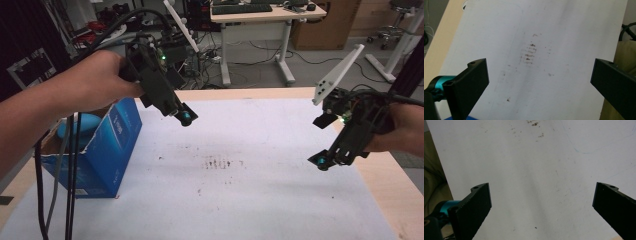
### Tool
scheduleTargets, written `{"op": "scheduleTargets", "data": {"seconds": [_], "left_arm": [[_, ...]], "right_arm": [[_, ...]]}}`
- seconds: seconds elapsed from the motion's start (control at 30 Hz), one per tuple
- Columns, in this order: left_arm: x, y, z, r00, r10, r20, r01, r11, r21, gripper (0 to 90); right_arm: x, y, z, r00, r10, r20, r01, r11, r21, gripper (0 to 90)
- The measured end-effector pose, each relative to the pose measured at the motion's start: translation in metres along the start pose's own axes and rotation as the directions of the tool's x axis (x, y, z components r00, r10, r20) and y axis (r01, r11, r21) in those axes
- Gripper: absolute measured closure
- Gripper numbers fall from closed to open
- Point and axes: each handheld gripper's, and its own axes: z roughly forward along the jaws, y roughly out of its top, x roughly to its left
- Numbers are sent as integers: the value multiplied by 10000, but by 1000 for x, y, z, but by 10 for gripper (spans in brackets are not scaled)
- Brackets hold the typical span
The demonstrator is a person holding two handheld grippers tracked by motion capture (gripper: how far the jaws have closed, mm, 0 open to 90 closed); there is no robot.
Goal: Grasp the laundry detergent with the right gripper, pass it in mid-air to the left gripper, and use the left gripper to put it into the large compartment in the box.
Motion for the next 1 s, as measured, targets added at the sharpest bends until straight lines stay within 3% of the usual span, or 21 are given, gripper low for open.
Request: {"op": "scheduleTargets", "data": {"seconds": [0.07, 0.13, 0.37, 0.67, 1.0], "left_arm": [[0, 1, 7, 9998, 50, 206, -53, 9999, 159, 17], [-2, 3, 16, 9998, 178, 120, -183, 9990, 412, 17], [-4, 6, 37, 9981, 323, 528, -355, 9975, 612, 16], [-8, 3, 64, 9933, 740, 892, -842, 9895, 1173, 17], [-10, -4, 79, 9891, 701, 1294, -856, 9893, 1185, 16]], "right_arm": [[0, 0, 1, 10000, 58, -12, -58, 10000, 20, 11], [-1, 0, 2, 10000, 53, 24, -53, 10000, 50, 11], [0, 2, 4, 10000, 69, 0, -69, 9999, 99, 11], [0, 6, 13, 10000, -31, -50, 33, 9995, 320, 11], [0, 10, 20, 9999, -51, -148, 58, 9988, 484, 11]]}}
